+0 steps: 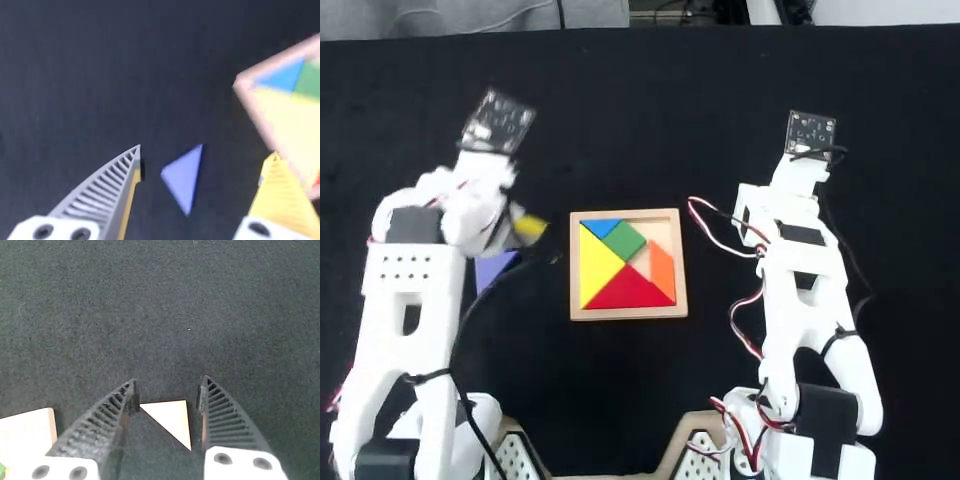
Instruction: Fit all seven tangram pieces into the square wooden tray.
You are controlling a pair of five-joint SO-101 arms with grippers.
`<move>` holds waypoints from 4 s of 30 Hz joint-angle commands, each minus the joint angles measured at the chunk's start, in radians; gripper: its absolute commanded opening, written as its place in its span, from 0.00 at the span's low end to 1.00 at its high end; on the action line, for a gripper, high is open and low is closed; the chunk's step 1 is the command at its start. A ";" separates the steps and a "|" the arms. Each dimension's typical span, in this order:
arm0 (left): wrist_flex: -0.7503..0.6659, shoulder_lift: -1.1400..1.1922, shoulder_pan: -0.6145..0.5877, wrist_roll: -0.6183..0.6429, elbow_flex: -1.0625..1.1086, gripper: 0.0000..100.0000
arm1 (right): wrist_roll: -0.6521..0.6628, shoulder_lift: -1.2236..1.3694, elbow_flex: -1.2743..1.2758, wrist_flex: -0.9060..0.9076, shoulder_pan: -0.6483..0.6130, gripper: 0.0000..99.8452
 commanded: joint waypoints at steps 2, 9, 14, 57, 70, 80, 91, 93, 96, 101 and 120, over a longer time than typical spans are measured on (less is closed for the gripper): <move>-0.015 -0.048 -0.124 -0.138 0.084 0.36 | -0.005 -0.001 -0.068 -0.018 0.014 0.19; -0.026 -0.049 -0.268 0.106 0.289 0.36 | -0.005 -0.001 -0.064 -0.017 0.014 0.19; -0.069 -0.048 -0.472 0.192 0.397 0.36 | -0.005 0.010 -0.068 -0.006 0.009 0.20; -0.229 -0.701 -0.509 0.258 0.888 0.36 | 0.267 0.769 -0.905 0.924 -0.009 0.01; -0.187 -0.790 -0.476 0.216 0.917 0.36 | 0.488 0.295 -0.415 0.870 -0.002 0.01; -0.183 -0.801 -0.476 0.216 0.918 0.36 | 0.408 -0.191 -0.116 0.764 0.115 0.01; -0.181 -0.799 -0.478 0.216 0.918 0.36 | -0.218 -0.191 -0.105 0.637 0.026 0.24; -0.181 -0.798 -0.478 0.216 0.918 0.36 | -0.344 -0.191 -0.096 0.609 -0.025 0.25; -0.181 -0.796 -0.478 0.216 0.918 0.36 | -0.439 -0.159 -0.084 0.560 -0.075 0.25; -0.181 -0.795 -0.478 0.218 0.918 0.36 | -0.457 0.005 -0.136 0.506 -0.075 0.25; -0.181 -0.795 -0.478 0.218 0.918 0.36 | -0.609 0.496 -0.642 0.752 0.026 0.24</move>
